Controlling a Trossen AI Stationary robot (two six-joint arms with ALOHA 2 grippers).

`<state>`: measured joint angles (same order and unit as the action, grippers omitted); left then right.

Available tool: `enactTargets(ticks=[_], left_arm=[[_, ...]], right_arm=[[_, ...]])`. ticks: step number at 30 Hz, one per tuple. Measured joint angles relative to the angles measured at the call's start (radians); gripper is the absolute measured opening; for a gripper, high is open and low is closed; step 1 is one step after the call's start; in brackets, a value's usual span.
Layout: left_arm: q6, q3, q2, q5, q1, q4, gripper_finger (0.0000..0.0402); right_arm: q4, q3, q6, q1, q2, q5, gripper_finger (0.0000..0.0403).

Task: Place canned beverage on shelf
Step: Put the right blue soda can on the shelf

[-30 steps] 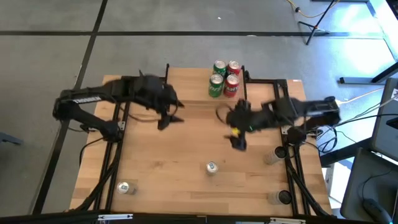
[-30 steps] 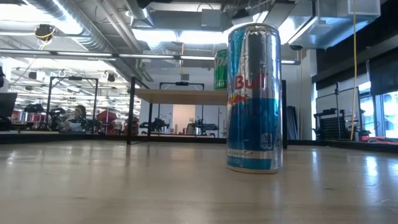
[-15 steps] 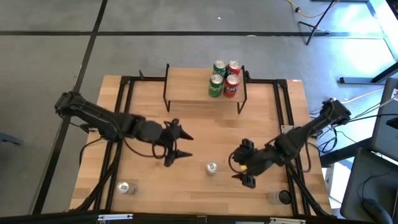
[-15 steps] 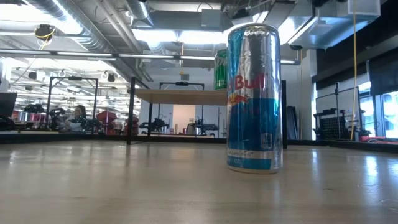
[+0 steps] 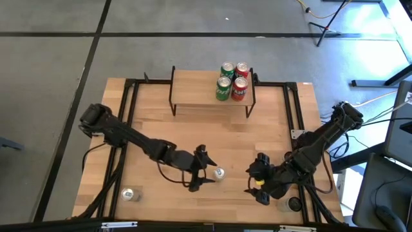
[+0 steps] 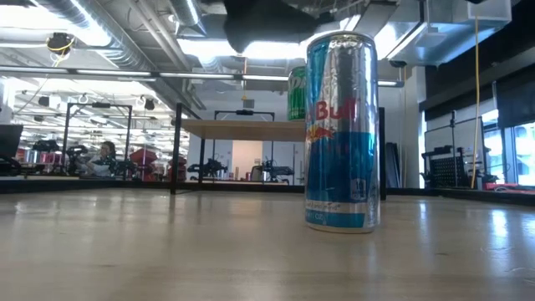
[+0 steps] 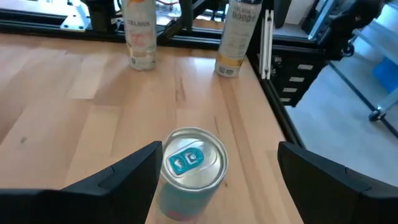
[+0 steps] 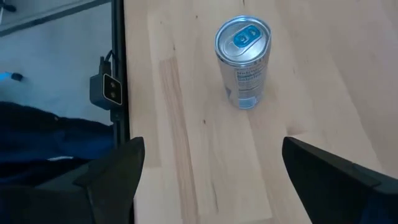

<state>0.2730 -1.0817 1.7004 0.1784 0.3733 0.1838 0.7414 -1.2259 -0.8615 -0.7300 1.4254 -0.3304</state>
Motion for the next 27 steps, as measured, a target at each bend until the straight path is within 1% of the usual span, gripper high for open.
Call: enactTargets(ticks=[2,6,8,14,17,19,21,25,27], left_arm=[[-0.013,0.0,0.036,0.006,-0.002,0.045,0.0314],[-0.014,0.0,0.079,0.041,-0.003,0.058,0.0314],[-0.014,0.0,0.094,0.042,-0.003,0.066,0.0314],[-0.025,-0.002,0.096,0.101,-0.006,0.069,0.0314],[-0.029,-0.002,0.098,0.069,-0.013,0.073,0.0314],[-0.019,-0.005,0.123,0.042,-0.015,0.092,0.0314],[-0.017,-0.001,0.151,0.037,-0.011,0.08,0.0314],[-0.01,-0.001,0.2,0.038,-0.01,0.159,0.0314],[0.028,-0.003,0.226,0.046,-0.012,0.2,0.0314]], right_arm=[[0.0,0.0,-0.017,-0.004,0.0,0.002,0.0367],[-0.004,0.0,-0.047,-0.012,0.0,0.007,0.0367],[-0.006,0.0,-0.053,-0.018,0.0,0.001,0.0367],[-0.011,0.0,-0.054,-0.019,0.0,0.008,0.0367],[-0.011,0.0,-0.052,-0.018,0.0,-0.002,0.0367],[-0.01,0.0,-0.051,-0.019,0.0,-0.006,0.0367],[-0.008,0.0,-0.048,-0.019,0.0,-0.008,0.0367],[-0.002,0.0,-0.04,-0.018,0.0,-0.019,0.0367],[0.0,-0.001,-0.027,-0.018,0.0,-0.02,0.0367]])
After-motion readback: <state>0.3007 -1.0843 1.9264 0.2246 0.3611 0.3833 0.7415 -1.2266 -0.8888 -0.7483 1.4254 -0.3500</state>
